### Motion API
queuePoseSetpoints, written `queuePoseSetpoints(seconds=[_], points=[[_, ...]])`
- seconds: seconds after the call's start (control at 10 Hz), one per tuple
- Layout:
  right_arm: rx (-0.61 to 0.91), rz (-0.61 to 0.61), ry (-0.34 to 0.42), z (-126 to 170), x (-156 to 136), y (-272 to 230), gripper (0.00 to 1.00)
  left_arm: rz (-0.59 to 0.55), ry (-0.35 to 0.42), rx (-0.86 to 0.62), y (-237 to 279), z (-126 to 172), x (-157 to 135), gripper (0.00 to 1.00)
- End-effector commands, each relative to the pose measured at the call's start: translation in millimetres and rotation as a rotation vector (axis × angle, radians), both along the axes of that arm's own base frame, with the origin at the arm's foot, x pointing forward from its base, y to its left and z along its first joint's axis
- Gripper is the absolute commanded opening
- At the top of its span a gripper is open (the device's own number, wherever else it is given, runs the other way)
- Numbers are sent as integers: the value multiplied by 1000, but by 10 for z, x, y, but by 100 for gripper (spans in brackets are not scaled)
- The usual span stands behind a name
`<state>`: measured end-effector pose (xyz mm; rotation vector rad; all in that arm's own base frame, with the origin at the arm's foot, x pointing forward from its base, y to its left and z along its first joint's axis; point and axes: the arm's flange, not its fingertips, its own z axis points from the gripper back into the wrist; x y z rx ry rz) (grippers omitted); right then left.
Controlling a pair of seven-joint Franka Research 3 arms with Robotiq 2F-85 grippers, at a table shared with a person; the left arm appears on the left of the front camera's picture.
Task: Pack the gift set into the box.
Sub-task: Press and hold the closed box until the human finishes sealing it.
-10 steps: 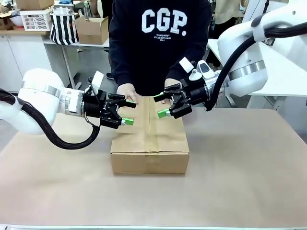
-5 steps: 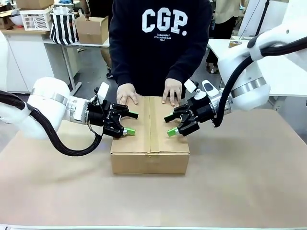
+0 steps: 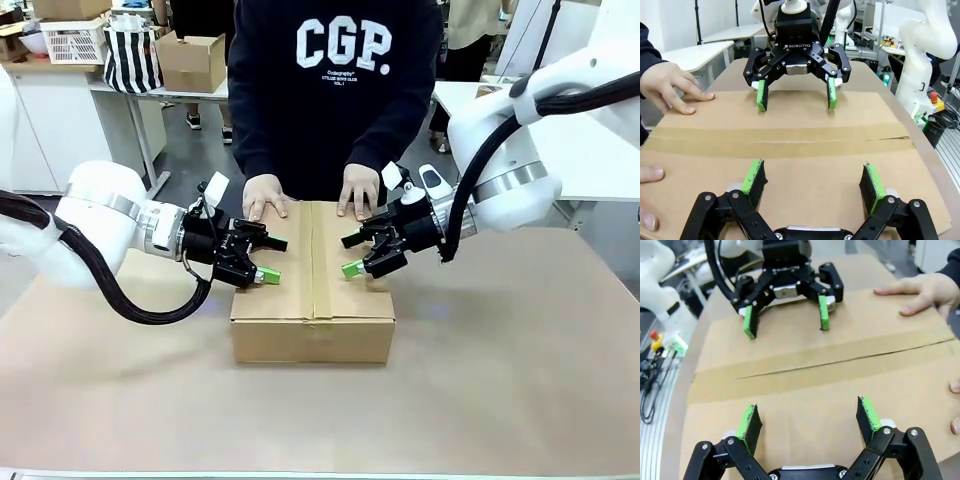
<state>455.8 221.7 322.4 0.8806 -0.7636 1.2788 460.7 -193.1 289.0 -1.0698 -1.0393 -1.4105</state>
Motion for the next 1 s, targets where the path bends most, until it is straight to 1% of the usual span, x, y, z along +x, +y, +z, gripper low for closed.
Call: queuePoseSetpoints(seconds=[0.0,0.9], points=[[1,21,12,-20,-11,-38,100,2,-35,-3,1,-7,2,100],[1,21,12,-20,-11,-38,100,2,-35,-3,1,-7,2,100]])
